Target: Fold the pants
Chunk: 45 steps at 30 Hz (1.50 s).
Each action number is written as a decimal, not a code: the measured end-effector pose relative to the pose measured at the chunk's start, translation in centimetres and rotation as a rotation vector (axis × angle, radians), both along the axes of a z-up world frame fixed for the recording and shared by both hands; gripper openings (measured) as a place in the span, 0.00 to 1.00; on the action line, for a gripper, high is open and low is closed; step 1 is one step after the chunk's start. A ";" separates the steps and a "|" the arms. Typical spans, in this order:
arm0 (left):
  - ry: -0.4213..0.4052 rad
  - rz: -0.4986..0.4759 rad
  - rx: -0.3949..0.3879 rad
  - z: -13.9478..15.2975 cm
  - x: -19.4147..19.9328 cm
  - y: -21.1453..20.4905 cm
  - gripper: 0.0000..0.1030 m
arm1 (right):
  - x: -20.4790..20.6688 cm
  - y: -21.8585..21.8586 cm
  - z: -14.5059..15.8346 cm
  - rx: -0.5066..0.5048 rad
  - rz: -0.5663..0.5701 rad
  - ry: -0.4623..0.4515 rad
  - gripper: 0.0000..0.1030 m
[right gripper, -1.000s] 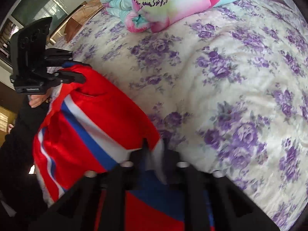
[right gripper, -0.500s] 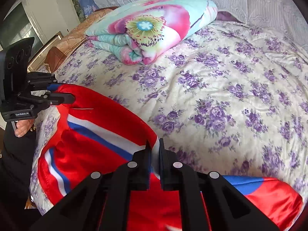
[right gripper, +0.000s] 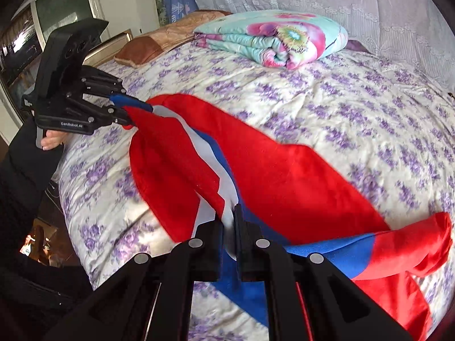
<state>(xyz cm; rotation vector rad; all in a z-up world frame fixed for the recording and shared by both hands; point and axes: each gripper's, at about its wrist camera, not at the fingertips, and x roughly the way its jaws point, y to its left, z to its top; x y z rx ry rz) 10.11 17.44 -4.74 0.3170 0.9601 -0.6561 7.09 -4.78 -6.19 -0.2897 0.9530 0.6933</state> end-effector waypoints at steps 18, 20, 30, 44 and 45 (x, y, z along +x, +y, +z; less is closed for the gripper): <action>-0.060 0.004 -0.101 -0.7 -7.3 2.3 0.81 | -1.7 0.7 -6.6 0.016 -0.039 0.068 0.19; -0.098 0.047 -0.148 0.6 -8.5 2.7 0.81 | -1.8 0.5 -6.5 0.040 -0.032 0.076 0.25; -0.028 0.424 -0.288 1.5 -3.6 -3.3 0.80 | -5.4 -0.2 -2.8 0.070 -0.017 0.053 0.75; 0.164 0.497 -0.253 -7.5 -2.2 -3.8 0.01 | -1.2 2.1 -6.8 0.064 -0.144 0.200 0.01; 0.142 0.491 -0.245 -7.5 -2.4 -4.0 0.01 | -1.1 2.1 -6.7 0.074 -0.145 0.196 0.00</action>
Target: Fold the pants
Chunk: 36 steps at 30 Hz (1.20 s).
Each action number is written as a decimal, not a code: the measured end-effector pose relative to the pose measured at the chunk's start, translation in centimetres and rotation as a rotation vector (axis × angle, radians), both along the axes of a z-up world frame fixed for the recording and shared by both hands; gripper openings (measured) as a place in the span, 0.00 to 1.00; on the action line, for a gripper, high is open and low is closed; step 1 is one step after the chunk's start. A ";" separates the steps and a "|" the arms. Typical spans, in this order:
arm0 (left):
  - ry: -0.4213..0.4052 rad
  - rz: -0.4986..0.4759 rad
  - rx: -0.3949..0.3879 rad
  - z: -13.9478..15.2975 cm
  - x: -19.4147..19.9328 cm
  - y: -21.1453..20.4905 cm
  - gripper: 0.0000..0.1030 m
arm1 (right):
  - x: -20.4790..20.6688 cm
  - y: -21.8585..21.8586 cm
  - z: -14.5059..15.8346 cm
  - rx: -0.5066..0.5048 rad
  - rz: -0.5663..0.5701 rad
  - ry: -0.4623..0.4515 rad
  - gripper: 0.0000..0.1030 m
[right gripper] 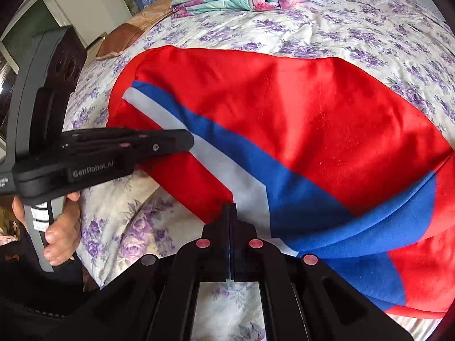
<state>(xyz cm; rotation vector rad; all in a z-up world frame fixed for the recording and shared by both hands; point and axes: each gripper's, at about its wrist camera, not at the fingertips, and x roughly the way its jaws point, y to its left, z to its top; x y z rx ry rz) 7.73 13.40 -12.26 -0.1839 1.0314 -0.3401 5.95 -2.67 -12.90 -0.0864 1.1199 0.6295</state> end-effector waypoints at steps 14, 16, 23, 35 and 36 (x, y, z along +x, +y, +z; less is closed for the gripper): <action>-0.040 -0.035 -0.045 -0.1 -0.2 0.2 0.01 | 17.8 -23.5 9.5 -0.252 -0.728 0.102 0.59; -0.041 -0.038 -0.042 0.0 -0.2 0.1 0.01 | 19.8 -25.8 8.8 -0.281 -0.788 0.151 0.59; -0.039 -0.044 -0.044 -0.1 -0.2 0.1 0.01 | 24.0 -27.8 4.9 -0.370 -0.871 0.295 0.57; -0.040 -0.046 -0.044 -0.2 -0.1 0.1 0.01 | 18.5 -29.4 7.5 -0.258 -0.847 0.133 0.18; -0.039 -0.046 -0.045 -0.2 -0.2 0.1 0.01 | 16.9 -30.1 8.7 -0.198 -0.849 0.110 0.18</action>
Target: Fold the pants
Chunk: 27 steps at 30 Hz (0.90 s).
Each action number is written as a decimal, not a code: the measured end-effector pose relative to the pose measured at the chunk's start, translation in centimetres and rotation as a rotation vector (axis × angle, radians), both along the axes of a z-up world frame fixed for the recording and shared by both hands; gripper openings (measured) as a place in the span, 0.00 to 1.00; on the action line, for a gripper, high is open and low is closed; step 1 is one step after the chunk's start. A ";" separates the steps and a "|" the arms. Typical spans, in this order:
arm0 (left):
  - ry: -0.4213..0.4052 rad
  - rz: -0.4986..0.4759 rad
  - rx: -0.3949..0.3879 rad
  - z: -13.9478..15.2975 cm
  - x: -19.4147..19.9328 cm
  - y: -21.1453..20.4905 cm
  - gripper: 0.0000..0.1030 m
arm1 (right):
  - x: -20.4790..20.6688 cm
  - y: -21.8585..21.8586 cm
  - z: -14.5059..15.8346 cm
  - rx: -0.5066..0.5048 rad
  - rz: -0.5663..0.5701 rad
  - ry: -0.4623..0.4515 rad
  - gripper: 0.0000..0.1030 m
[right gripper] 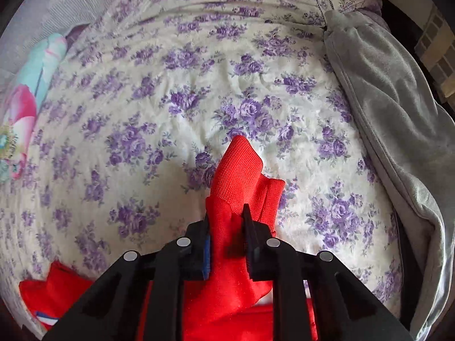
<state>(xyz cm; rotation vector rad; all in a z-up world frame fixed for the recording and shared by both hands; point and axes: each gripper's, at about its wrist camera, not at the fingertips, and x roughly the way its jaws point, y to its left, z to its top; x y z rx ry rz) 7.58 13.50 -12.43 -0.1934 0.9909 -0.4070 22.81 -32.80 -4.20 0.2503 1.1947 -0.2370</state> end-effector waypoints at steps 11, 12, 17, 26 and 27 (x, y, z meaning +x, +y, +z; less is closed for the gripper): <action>-0.005 0.000 0.011 0.0 0.0 -0.1 0.01 | -17.4 -9.6 -4.2 0.301 -0.035 -0.272 0.19; -0.005 -0.001 0.016 0.1 0.0 -0.2 0.01 | -18.1 -10.0 -6.1 0.344 -0.036 -0.267 0.21; 0.004 0.017 0.089 1.0 -0.7 -0.9 0.01 | -20.5 -11.9 -8.1 0.500 -0.019 -0.334 0.35; -0.008 -0.085 0.123 5.6 -1.2 -7.4 0.02 | -20.4 -12.9 -5.1 0.410 -0.013 -0.258 0.46; -0.008 -0.108 0.133 5.5 -0.9 -8.8 0.02 | -20.0 -13.1 -5.3 0.421 -0.012 -0.243 0.38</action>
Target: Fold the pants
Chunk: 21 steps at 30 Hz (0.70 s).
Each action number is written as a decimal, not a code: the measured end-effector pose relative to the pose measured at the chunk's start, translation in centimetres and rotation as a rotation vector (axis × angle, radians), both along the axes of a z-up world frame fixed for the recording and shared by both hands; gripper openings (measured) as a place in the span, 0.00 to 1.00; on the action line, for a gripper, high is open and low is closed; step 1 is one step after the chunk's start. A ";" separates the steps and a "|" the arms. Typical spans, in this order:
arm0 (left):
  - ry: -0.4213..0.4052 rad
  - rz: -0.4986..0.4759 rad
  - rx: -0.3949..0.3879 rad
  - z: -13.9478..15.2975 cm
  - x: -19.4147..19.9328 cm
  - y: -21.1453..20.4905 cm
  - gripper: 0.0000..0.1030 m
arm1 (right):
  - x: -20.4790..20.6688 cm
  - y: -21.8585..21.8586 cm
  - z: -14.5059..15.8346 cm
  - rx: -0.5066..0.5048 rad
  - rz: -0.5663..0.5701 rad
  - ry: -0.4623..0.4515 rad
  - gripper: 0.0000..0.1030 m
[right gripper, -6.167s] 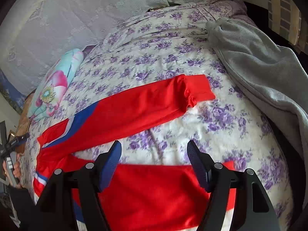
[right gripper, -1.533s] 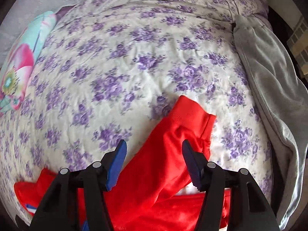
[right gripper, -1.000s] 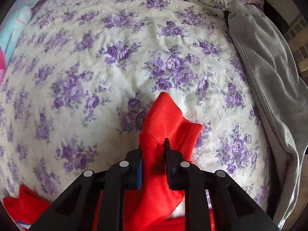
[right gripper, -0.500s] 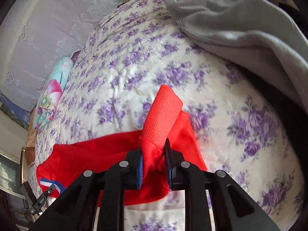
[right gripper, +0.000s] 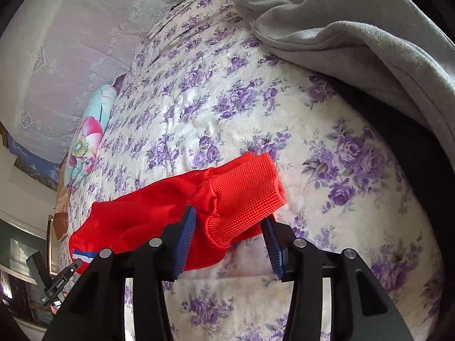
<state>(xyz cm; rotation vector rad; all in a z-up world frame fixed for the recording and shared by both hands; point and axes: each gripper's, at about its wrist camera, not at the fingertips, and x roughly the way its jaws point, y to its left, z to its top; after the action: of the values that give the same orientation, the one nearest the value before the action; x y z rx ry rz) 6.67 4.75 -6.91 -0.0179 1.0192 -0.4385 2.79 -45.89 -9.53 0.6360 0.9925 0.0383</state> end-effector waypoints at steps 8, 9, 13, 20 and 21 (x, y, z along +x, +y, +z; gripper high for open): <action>0.077 -0.123 0.046 -5.2 1.5 -6.0 0.02 | 1.2 -1.0 3.7 0.005 0.007 -0.166 0.19; 0.067 -0.128 0.048 -5.2 1.3 -6.0 0.02 | 1.4 -1.0 4.0 -0.008 0.015 -0.179 0.19; 0.072 -0.117 0.009 -5.4 1.2 -5.3 0.02 | 2.8 -0.8 0.3 -0.111 0.027 -0.021 0.25; 0.076 -0.146 0.024 -4.5 0.4 -5.0 0.02 | -0.1 -1.1 0.9 -0.260 -0.036 0.076 0.52; 0.081 -0.153 0.014 -4.3 0.3 -4.7 0.02 | -0.5 -0.8 1.9 -0.355 -0.069 0.091 0.52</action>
<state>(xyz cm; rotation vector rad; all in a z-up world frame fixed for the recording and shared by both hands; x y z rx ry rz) 6.96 0.02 -11.21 0.0555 1.1074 -0.5732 2.31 -46.74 -7.67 0.3468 1.0331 -0.2251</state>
